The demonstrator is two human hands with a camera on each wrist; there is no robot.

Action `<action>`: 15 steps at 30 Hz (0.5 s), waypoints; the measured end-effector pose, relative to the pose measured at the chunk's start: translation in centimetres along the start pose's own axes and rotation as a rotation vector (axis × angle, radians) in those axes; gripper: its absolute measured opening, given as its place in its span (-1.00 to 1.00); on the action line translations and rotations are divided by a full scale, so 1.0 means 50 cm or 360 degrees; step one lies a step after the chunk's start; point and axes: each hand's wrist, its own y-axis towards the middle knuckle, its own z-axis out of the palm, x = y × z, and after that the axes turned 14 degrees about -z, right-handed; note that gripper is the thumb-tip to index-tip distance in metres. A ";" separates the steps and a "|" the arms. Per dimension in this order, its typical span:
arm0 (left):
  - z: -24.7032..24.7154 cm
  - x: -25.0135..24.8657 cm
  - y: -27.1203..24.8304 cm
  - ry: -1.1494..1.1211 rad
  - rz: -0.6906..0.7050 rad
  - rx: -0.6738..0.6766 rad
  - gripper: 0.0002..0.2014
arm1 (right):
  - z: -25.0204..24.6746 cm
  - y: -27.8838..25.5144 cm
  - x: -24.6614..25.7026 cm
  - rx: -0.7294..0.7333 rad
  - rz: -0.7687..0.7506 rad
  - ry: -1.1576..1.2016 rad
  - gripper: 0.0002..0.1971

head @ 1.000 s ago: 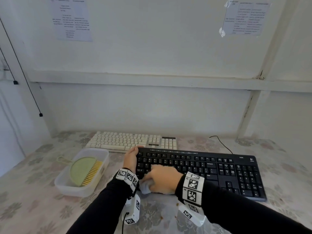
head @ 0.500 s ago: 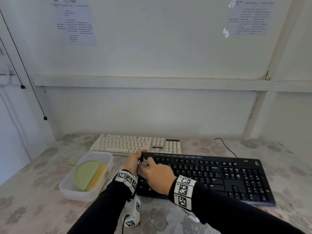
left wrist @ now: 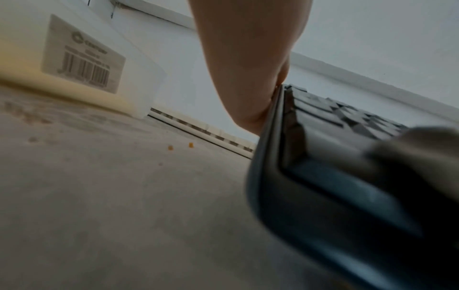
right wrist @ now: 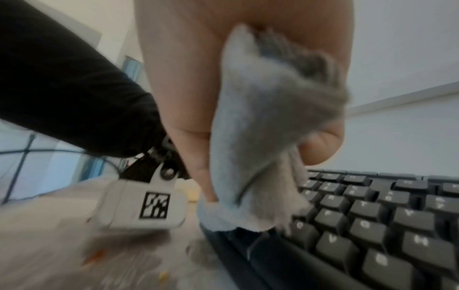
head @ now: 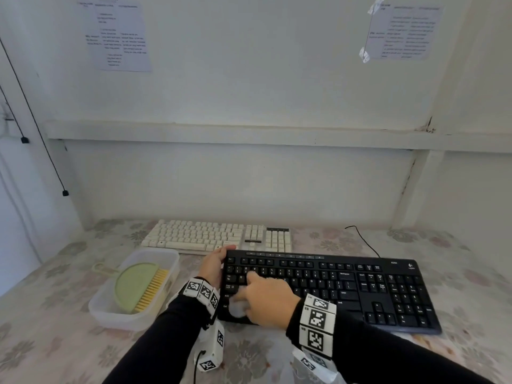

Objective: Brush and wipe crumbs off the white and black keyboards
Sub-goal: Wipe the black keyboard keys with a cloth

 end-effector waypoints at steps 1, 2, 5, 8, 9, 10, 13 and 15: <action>0.000 0.000 0.001 -0.0007 0.0002 -0.0003 -0.71 | -0.007 0.009 0.001 -0.0078 0.0018 0.0012 -0.63; 0.000 -0.001 0.002 -0.0010 0.0003 -0.0005 -0.70 | -0.009 0.018 0.006 -0.0124 0.0017 0.0007 -0.63; 0.001 0.000 0.008 0.0019 0.0010 -0.0018 -0.69 | 0.004 0.036 0.028 -0.0073 -0.0007 -0.0058 -0.65; 0.002 0.001 0.012 0.0004 0.0018 -0.0009 -0.71 | 0.035 0.025 0.030 0.0023 -0.0029 -0.0127 -0.65; 0.001 0.001 0.011 0.0001 0.0018 -0.0008 -0.72 | 0.041 0.013 0.023 0.0053 -0.0041 -0.0147 -0.65; 0.002 0.001 0.012 0.0008 0.0017 -0.0012 -0.72 | 0.046 0.000 0.013 0.0063 -0.0053 -0.0151 -0.63; 0.002 0.003 0.015 0.0038 0.0029 -0.0038 -0.71 | 0.052 -0.047 -0.019 0.0078 -0.0022 -0.0112 -0.67; 0.001 0.004 0.020 0.0052 0.0017 -0.0052 -0.70 | 0.059 -0.073 -0.038 0.0093 0.0033 -0.0109 -0.69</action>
